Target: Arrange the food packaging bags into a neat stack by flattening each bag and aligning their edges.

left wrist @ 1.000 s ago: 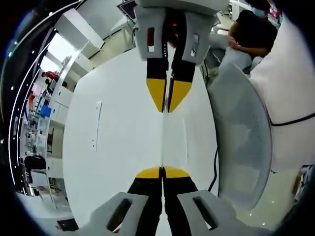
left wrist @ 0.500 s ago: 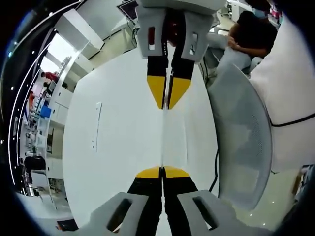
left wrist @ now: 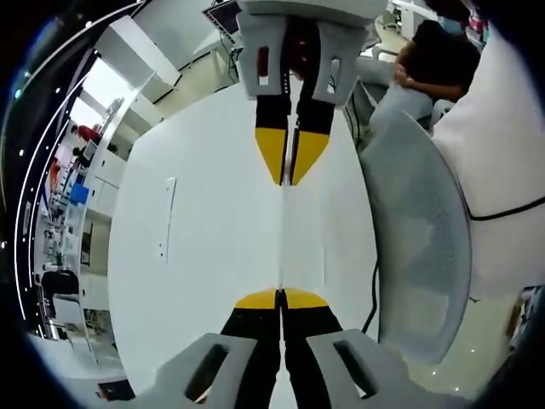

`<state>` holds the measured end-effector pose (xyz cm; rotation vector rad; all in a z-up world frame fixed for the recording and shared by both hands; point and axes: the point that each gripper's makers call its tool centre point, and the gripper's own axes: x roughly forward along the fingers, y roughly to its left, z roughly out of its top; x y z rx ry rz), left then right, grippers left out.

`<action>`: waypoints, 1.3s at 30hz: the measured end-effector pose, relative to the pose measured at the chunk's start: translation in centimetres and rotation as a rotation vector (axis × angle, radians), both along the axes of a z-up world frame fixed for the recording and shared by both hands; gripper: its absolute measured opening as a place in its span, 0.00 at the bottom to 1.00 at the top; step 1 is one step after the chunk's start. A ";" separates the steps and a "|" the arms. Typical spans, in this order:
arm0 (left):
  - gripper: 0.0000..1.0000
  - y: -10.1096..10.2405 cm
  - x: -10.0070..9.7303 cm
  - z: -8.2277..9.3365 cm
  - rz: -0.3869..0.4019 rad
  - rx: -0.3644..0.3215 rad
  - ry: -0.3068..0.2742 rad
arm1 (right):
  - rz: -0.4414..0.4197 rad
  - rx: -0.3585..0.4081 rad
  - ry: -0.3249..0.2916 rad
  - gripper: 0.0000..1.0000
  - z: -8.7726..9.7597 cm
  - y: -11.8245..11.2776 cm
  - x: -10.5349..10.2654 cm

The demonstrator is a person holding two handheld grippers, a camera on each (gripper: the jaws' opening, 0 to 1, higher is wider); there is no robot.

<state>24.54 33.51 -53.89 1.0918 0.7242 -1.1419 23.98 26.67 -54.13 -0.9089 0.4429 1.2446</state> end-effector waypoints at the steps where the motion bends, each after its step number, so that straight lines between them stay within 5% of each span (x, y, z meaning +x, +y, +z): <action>1: 0.00 0.0 0.0 0.0 0.000 0.000 -0.001 | -0.002 0.000 0.001 0.00 -0.1 -0.1 0.1; 39: 0.00 0.3 -0.1 0.0 0.012 0.000 -0.003 | -0.025 -0.019 0.000 0.00 -0.3 -2.0 0.2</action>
